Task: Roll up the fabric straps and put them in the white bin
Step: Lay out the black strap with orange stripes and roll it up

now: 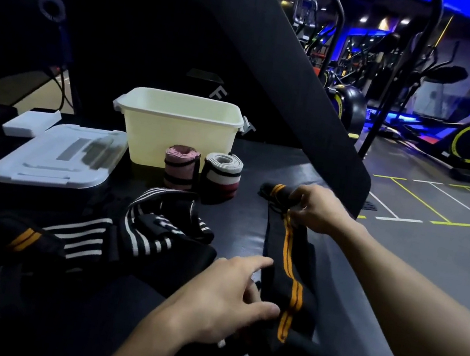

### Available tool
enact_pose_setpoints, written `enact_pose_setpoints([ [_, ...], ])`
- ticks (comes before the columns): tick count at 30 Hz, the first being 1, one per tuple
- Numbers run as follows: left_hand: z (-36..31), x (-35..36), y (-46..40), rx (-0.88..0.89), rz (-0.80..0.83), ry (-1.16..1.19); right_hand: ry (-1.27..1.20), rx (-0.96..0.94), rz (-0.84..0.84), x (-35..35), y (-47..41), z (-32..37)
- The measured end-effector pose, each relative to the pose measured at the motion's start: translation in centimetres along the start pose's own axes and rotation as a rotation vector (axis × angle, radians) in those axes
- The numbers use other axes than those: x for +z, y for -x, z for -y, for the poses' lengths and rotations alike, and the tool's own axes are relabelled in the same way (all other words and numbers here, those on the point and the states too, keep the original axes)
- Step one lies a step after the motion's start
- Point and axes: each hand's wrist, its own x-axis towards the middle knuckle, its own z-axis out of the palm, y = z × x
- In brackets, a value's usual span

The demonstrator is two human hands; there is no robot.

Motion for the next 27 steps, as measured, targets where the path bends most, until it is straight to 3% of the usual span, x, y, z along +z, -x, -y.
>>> enact_pose_setpoints([
  [2,-0.3,0.1,0.2,-0.005,0.004,-0.008,-0.027,-0.004,0.079,0.0,-0.2,0.2],
  [9,0.0,-0.2,0.2,0.060,-0.093,-0.082,-0.152,0.041,0.126,0.2,-1.1,0.3],
  [13,0.4,-0.2,-0.3,0.053,-0.022,-0.105,-0.133,0.033,0.168,0.0,-2.7,0.2],
  [15,0.8,-0.2,-0.4,0.050,0.036,-0.104,-0.287,0.050,0.101,0.0,-3.8,0.1],
  [17,1.0,-0.3,-0.5,0.038,0.076,-0.098,-0.595,0.098,0.054,-0.3,-4.5,0.3],
  [19,1.2,-0.3,-0.6,0.037,0.085,-0.108,-0.775,0.146,0.125,-0.3,-4.6,0.4],
  [21,1.2,-0.3,-0.6,0.038,0.090,-0.129,-0.750,0.175,0.220,-0.1,-4.2,0.8],
  [24,1.2,-0.1,-0.6,0.033,0.121,-0.130,-0.679,0.173,0.221,0.5,-4.0,0.8],
  [27,1.4,0.0,-0.6,0.041,0.113,-0.149,-0.425,0.130,0.214,0.8,-4.2,0.1],
])
